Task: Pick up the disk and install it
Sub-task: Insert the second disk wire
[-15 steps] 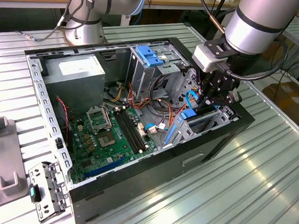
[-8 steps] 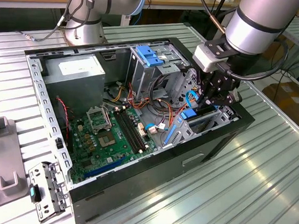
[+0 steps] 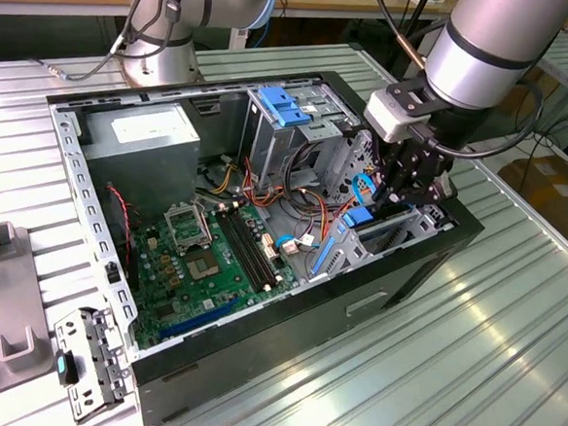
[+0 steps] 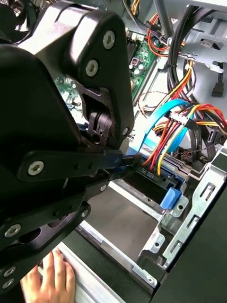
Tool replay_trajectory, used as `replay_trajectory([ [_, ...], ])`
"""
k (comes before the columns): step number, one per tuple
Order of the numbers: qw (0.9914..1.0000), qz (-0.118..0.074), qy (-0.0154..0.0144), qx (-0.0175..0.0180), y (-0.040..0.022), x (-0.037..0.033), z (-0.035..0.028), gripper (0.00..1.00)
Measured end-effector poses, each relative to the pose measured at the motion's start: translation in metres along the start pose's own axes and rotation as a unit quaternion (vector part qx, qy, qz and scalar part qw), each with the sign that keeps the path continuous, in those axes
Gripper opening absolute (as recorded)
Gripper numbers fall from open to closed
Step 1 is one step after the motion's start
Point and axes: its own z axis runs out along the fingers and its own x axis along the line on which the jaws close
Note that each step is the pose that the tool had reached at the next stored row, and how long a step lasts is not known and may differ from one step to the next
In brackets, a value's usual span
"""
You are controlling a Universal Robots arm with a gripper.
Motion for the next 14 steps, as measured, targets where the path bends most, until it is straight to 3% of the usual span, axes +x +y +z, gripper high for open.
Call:
replay_trajectory([
  [4, 1.00000, 0.000, -0.0005, 0.0001, -0.0001, 0.0000, -0.0010, 0.18],
  [5, 1.00000, 0.000, -0.0003, 0.0001, -0.0007, -0.0002, -0.0065, 0.24],
  [8, 1.00000, 0.000, 0.0003, 0.0001, -0.0021, -0.0009, -0.0214, 0.24],
  [11, 1.00000, 0.000, 0.0006, 0.0001, -0.0021, -0.0010, -0.0219, 0.23],
  [12, 1.00000, 0.000, 0.0006, 0.0001, -0.0021, -0.0010, -0.0219, 0.16],
  [14, 1.00000, 0.000, 0.0007, 0.0001, -0.0021, -0.0010, -0.0219, 0.11],
])
